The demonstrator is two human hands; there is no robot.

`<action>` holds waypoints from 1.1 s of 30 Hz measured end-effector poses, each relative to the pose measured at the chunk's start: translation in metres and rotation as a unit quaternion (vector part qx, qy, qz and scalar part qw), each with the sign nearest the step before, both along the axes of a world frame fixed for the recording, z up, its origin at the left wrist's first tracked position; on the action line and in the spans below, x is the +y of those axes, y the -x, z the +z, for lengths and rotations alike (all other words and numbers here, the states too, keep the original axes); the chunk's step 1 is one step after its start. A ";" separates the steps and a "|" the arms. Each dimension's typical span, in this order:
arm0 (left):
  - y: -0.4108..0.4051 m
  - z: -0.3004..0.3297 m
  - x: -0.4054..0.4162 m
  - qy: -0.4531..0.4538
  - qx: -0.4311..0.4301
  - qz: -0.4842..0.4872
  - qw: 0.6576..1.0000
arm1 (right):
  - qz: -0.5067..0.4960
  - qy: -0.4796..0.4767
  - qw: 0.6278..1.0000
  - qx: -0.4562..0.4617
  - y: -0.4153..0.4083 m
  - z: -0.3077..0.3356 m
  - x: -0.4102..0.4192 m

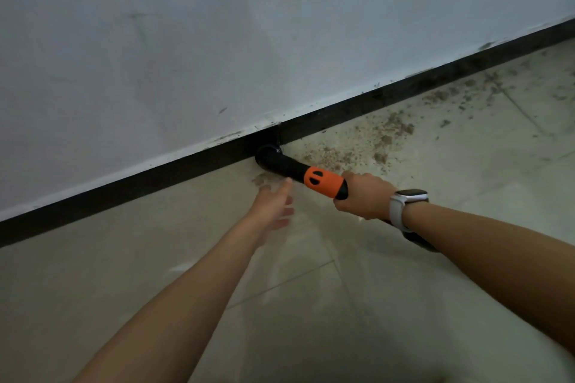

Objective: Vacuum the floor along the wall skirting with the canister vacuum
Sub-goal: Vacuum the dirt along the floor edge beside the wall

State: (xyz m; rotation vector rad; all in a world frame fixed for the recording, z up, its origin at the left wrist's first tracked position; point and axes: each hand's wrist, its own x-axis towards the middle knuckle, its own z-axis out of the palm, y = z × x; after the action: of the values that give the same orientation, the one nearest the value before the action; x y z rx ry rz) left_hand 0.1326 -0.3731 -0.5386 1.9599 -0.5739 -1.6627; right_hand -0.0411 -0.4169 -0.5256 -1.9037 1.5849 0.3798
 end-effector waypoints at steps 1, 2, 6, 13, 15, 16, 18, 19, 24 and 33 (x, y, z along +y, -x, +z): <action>0.018 0.002 -0.009 -0.002 0.012 0.012 1.000 | 0.005 -0.001 1.000 -0.009 0.006 -0.003 -0.002; 0.036 0.002 -0.019 -0.001 0.015 0.019 1.000 | 0.010 0.000 1.000 -0.017 0.012 -0.006 -0.003; 0.087 -0.009 -0.053 -0.015 -0.006 0.079 0.997 | 0.038 0.038 0.998 -0.045 0.035 -0.017 -0.004; 0.114 -0.022 -0.067 -0.028 -0.088 0.148 0.985 | 0.068 0.074 0.993 -0.067 0.089 -0.027 0.008; 0.120 -0.019 -0.066 -0.016 -0.075 0.158 0.984 | 0.068 0.088 0.992 -0.061 0.098 -0.027 0.008; 0.124 -0.017 -0.066 -0.011 -0.070 0.159 0.985 | 0.067 0.095 0.992 -0.057 0.100 -0.027 0.007; 0.132 -0.016 -0.068 -0.008 -0.066 0.148 0.987 | 0.063 0.102 0.991 -0.052 0.105 -0.027 0.003; 0.135 -0.014 -0.070 -0.004 -0.064 0.140 0.988 | 0.059 0.103 0.992 -0.051 0.109 -0.028 0.001; 0.152 -0.013 -0.077 0.010 -0.052 0.117 0.992 | 0.041 0.111 0.992 -0.044 0.128 -0.026 -0.005; 0.196 -0.013 -0.095 0.027 -0.016 0.054 0.998 | -0.043 0.123 0.991 -0.011 0.167 -0.021 -0.004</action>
State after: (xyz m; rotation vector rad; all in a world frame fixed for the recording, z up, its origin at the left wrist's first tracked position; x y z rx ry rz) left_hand -0.0637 -0.4683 -0.5519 1.9473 -0.5109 -1.5377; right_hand -0.2076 -0.4214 -0.5469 -2.0043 1.7592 0.1291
